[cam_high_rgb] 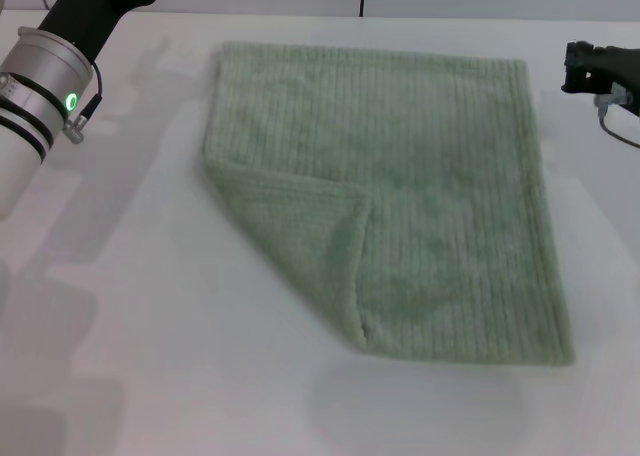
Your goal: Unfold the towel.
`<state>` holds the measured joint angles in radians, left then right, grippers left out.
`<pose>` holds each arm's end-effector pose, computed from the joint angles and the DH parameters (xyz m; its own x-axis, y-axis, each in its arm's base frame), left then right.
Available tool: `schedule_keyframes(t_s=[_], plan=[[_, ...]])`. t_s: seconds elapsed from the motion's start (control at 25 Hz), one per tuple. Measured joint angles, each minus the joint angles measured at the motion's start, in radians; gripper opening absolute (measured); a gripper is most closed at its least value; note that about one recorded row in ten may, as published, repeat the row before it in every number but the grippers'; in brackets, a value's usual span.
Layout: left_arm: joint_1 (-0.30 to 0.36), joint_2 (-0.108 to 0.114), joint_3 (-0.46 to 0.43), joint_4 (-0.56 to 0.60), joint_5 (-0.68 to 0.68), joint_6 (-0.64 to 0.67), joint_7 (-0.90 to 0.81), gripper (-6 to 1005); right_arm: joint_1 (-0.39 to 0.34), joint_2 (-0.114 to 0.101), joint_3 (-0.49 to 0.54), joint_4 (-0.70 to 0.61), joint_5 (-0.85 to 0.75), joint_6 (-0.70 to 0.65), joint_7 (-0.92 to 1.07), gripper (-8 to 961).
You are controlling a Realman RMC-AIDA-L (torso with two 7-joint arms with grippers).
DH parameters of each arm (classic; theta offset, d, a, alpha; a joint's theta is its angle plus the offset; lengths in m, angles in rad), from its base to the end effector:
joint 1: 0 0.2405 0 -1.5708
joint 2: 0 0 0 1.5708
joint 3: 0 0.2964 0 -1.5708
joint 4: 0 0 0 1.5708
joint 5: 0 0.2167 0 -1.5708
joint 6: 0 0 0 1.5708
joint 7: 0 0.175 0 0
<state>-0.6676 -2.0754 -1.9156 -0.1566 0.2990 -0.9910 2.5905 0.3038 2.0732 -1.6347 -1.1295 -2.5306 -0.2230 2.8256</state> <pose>-0.2916 0.4725 -0.0217 0.5616 -0.0215 0.8271 0.7885 -0.2892 -0.5429 0.2901 0.4416 -0.0340 0.7056 -0.4149 -0.5744 -0.6889 -0.2120 -0.6931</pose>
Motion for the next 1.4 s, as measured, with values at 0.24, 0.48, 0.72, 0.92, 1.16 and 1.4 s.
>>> schedule_keyframes(t_s=[0.24,0.48,0.72,0.92,1.16,1.4], plan=[[-0.002,-0.001,0.000,0.000,0.000,0.000,-0.001,784,0.051,-0.003,0.105,-0.084,-0.001,-0.293,-0.016,35],[-0.007,-0.001,0.000,0.000,-0.002,0.000,-0.001,784,0.117,-0.005,0.211,-0.119,-0.001,-0.531,-0.016,35],[-0.013,-0.003,0.000,0.000,-0.002,0.000,-0.003,784,0.210,-0.016,0.325,-0.088,-0.002,-0.735,-0.016,35],[-0.014,-0.003,0.000,0.000,-0.004,0.000,-0.003,784,0.290,-0.026,0.414,-0.021,-0.022,-0.858,-0.017,35],[-0.012,-0.003,0.000,0.000,-0.001,-0.003,-0.006,785,0.359,-0.050,0.455,0.063,-0.030,-0.939,-0.029,34],[-0.010,-0.003,0.000,0.000,-0.002,-0.006,-0.007,785,0.413,-0.069,0.466,0.137,-0.032,-0.982,-0.030,34]])
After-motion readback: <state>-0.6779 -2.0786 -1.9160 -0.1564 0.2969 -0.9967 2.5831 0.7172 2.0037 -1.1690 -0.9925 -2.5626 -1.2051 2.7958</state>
